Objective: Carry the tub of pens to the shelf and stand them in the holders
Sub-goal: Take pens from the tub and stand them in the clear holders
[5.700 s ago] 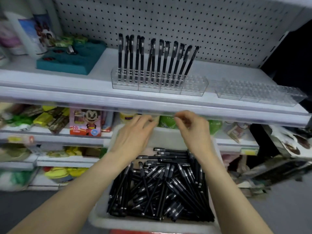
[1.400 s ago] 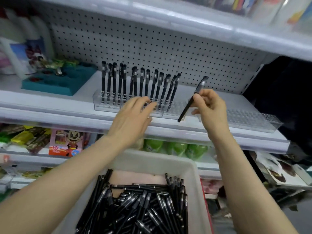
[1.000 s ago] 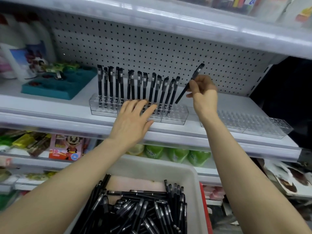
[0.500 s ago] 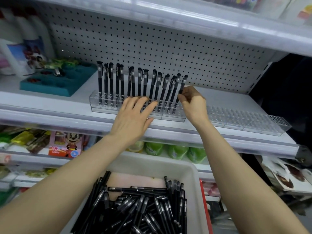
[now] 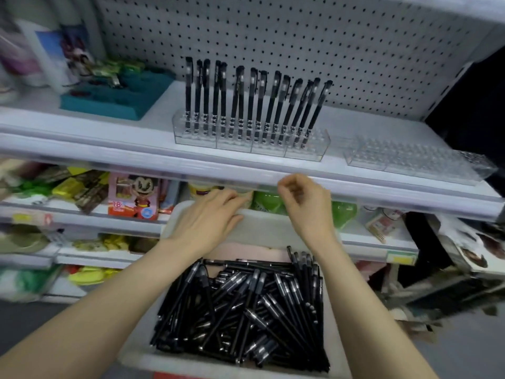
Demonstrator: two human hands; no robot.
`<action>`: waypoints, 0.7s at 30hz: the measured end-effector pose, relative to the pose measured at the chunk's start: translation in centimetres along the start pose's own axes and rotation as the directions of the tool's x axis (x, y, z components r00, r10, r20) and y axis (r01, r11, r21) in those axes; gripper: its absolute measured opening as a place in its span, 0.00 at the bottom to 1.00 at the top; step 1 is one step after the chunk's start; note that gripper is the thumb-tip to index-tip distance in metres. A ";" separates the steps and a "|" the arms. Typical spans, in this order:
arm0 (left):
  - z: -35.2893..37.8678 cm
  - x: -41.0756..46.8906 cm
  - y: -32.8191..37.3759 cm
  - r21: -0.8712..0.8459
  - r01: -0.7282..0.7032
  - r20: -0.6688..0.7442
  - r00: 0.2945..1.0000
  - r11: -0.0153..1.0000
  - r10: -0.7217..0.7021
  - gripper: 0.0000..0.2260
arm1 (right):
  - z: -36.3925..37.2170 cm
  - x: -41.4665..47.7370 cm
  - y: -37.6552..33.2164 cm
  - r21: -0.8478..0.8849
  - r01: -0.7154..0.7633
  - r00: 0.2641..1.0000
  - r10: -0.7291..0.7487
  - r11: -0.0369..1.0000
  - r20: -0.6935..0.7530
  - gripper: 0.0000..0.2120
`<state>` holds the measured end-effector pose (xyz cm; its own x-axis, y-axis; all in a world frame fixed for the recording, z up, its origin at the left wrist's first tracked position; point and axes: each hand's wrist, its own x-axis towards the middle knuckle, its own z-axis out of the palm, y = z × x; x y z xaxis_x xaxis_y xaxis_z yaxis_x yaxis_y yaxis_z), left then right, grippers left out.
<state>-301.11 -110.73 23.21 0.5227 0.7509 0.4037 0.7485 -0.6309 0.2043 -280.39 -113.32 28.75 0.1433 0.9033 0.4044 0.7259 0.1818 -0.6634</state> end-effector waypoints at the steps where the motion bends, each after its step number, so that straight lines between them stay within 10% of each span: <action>1: 0.6 -0.4 -0.3 -0.002 0.028 0.018 0.999 1.000 -0.028 0.16 | 0.6 -0.9 0.1 -0.051 -0.003 0.995 0.008 0.999 0.096 0.02; 6: 2.2 -1.2 -0.9 0.063 0.071 0.057 0.996 0.995 -0.075 0.23 | 2.0 -4.2 1.3 -0.182 -0.069 0.801 0.163 0.981 0.577 0.04; 11: 2.2 -1.1 -0.4 0.081 0.084 0.048 0.995 0.993 -0.088 0.23 | 2.3 -5.1 3.5 -0.248 -0.146 0.592 0.286 0.958 0.753 0.06; 21: 2.5 -1.3 -0.8 0.059 0.074 0.037 0.996 0.996 -0.077 0.25 | 2.3 -4.8 3.7 -0.267 -0.090 0.656 0.259 0.960 0.710 0.07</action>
<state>-301.35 -110.69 20.26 0.4784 0.8036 0.3540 0.8079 -0.5608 0.1812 -279.97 -116.12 22.90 -0.1957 0.9149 -0.3532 0.8631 -0.0102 -0.5049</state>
